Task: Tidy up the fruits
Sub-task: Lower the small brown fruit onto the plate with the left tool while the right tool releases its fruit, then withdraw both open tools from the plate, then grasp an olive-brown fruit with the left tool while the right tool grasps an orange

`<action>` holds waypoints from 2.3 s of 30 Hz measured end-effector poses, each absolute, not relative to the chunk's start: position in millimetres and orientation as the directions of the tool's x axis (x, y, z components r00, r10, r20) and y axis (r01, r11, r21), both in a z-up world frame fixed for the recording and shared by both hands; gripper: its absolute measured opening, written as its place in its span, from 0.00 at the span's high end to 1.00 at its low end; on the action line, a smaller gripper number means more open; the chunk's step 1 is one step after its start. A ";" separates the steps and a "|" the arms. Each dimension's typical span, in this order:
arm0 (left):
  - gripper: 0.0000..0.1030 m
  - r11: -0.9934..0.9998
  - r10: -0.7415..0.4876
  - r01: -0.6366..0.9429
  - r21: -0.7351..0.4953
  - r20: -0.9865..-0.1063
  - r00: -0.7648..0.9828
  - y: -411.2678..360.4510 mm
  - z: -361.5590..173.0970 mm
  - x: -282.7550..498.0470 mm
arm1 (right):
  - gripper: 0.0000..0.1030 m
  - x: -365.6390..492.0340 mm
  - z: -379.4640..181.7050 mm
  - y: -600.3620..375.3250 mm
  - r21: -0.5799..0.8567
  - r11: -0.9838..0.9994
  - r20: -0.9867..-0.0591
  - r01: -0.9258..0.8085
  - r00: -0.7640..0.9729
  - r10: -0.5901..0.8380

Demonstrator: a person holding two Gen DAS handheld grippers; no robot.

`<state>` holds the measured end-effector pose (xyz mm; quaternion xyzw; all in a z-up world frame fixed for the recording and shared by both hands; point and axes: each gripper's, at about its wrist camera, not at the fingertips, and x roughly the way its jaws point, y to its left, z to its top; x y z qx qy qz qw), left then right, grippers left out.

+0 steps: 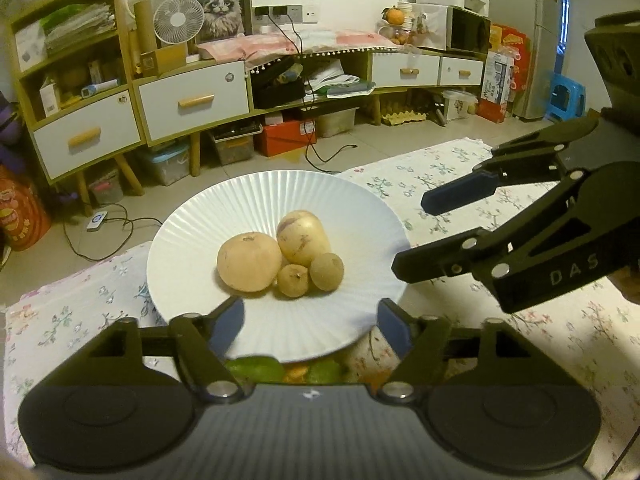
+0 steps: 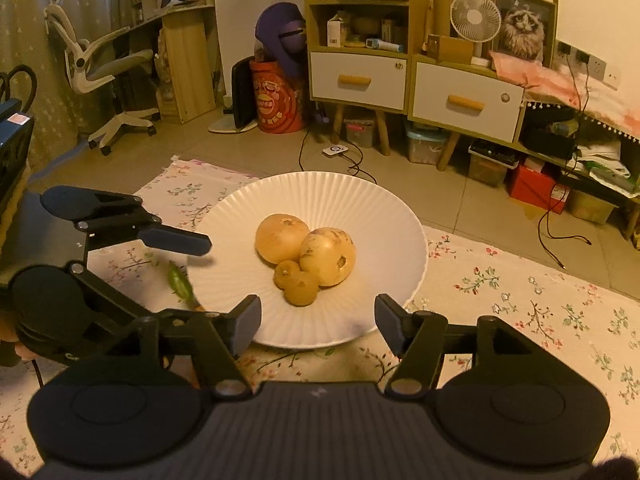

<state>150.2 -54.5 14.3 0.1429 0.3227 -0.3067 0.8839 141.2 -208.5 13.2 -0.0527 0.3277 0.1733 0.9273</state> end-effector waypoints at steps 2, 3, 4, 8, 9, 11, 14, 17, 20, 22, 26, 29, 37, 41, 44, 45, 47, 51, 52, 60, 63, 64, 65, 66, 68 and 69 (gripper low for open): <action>0.25 0.770 -0.446 0.635 0.065 -0.656 0.609 -52.0 17.2 145.0 | 0.36 136.0 15.0 -208.2 0.016 0.934 -0.625 -0.357 0.726 0.288; 0.24 0.771 -0.443 0.633 0.068 -0.657 0.610 -50.5 18.9 142.3 | 0.36 133.2 15.7 -207.7 0.015 0.934 -0.625 -0.357 0.726 0.287; 0.23 0.772 -0.442 0.632 0.068 -0.657 0.610 -49.1 19.4 140.0 | 0.34 130.0 16.3 -206.9 0.012 0.933 -0.625 -0.359 0.726 0.288; 0.17 0.781 -0.432 0.621 0.066 -0.661 0.613 -44.1 25.0 131.0 | 0.27 118.2 20.0 -204.4 0.003 0.932 -0.625 -0.362 0.727 0.284; 0.15 0.784 -0.427 0.617 0.066 -0.664 0.614 -42.4 26.2 128.7 | 0.26 115.6 21.0 -203.6 0.001 0.932 -0.623 -0.363 0.728 0.284; 0.14 0.792 -0.418 0.607 0.064 -0.667 0.616 -38.9 28.9 124.2 | 0.23 108.5 22.6 -201.0 -0.001 0.931 -0.620 -0.364 0.731 0.285; 0.10 0.805 -0.404 0.590 0.063 -0.670 0.623 -32.9 32.8 115.3 | 0.20 98.9 24.4 -198.2 0.001 0.932 -0.617 -0.363 0.733 0.286; 0.08 0.820 -0.392 0.570 0.057 -0.669 0.631 -25.7 34.8 106.0 | 0.17 91.0 25.1 -194.7 -0.006 0.933 -0.620 -0.360 0.733 0.279; 0.08 0.833 -0.381 0.551 0.046 -0.676 0.631 -17.6 33.9 98.7 | 0.14 83.7 24.3 -190.8 -0.016 0.933 -0.625 -0.360 0.732 0.271; 0.08 0.841 -0.369 0.539 0.044 -0.682 0.632 -13.1 33.8 95.1 | 0.13 77.9 23.1 -188.6 -0.018 0.933 -0.626 -0.358 0.732 0.269; 0.08 0.854 -0.369 0.521 0.021 -0.681 0.633 0.6 26.6 87.4 | 0.07 69.2 17.8 -188.5 -0.001 0.942 -0.613 -0.336 0.745 0.264; 0.08 0.859 -0.359 0.512 0.013 -0.698 0.620 8.8 16.5 82.2 | 0.07 65.2 9.2 -187.9 -0.004 0.942 -0.629 -0.335 0.733 0.258; 0.08 0.857 -0.342 0.513 0.038 -0.704 0.623 24.6 3.3 64.2 | 0.06 54.9 -1.6 -192.4 -0.006 0.943 -0.630 -0.334 0.733 0.256; 0.08 0.846 -0.356 0.531 0.045 -0.695 0.625 24.0 0.3 54.9 | 0.06 50.0 -9.1 -194.1 -0.012 0.944 -0.636 -0.331 0.730 0.248; 0.08 0.827 -0.381 0.561 0.044 -0.691 0.614 20.1 -3.1 49.6 | 0.06 47.3 -15.5 -194.7 -0.023 0.943 -0.644 -0.333 0.726 0.241; 0.08 0.821 -0.387 0.569 0.043 -0.692 0.610 18.7 -4.3 49.1 | 0.06 46.5 -18.1 -194.0 -0.026 0.943 -0.650 -0.333 0.722 0.237; 0.08 0.810 -0.395 0.585 0.050 -0.691 0.606 15.9 -7.1 46.8 | 0.06 45.6 -21.7 -192.1 -0.028 0.940 -0.653 -0.341 0.718 0.241; 0.08 0.798 -0.417 0.601 0.041 -0.682 0.601 13.0 -11.2 45.2 | 0.06 42.2 -26.7 -184.7 -0.044 0.922 -0.661 -0.385 0.703 0.262; 0.08 0.794 -0.427 0.607 0.035 -0.678 0.598 12.1 -12.1 44.3 | 0.06 41.9 -27.9 -183.2 -0.049 0.918 -0.663 -0.394 0.701 0.265; 0.09 0.751 -0.453 0.658 0.048 -0.687 0.567 -4.7 -19.6 41.3 | 0.06 48.5 -35.2 -180.0 -0.061 0.914 -0.683 -0.401 0.685 0.255; 0.11 0.743 -0.446 0.667 0.055 -0.703 0.555 -6.8 -22.3 42.0 | 0.07 49.5 -37.1 -179.9 -0.057 0.913 -0.687 -0.404 0.679 0.258; 0.11 0.745 -0.443 0.665 0.053 -0.707 0.552 -5.9 -23.1 42.8 | 0.07 50.0 -37.7 -179.9 -0.054 0.912 -0.687 -0.406 0.678 0.261; 0.13 0.747 -0.441 0.664 0.049 -0.710 0.549 -4.9 -24.1 43.8 | 0.08 50.1 -38.1 -180.1 -0.052 0.912 -0.687 -0.407 0.677 0.263; 0.16 0.748 -0.440 0.662 0.042 -0.715 0.543 -2.9 -24.9 44.8 | 0.08 50.5 -38.9 -180.5 -0.049 0.912 -0.687 -0.408 0.676 0.266; 0.20 0.753 -0.435 0.657 0.036 -0.723 0.537 0.5 -26.1 46.4 | 0.11 52.4 -40.3 -181.5 -0.034 0.913 -0.688 -0.407 0.672 0.274; 0.23 0.756 -0.430 0.654 0.034 -0.726 0.536 2.5 -27.0 47.0 | 0.11 53.7 -41.3 -182.0 -0.027 0.913 -0.690 -0.406 0.669 0.277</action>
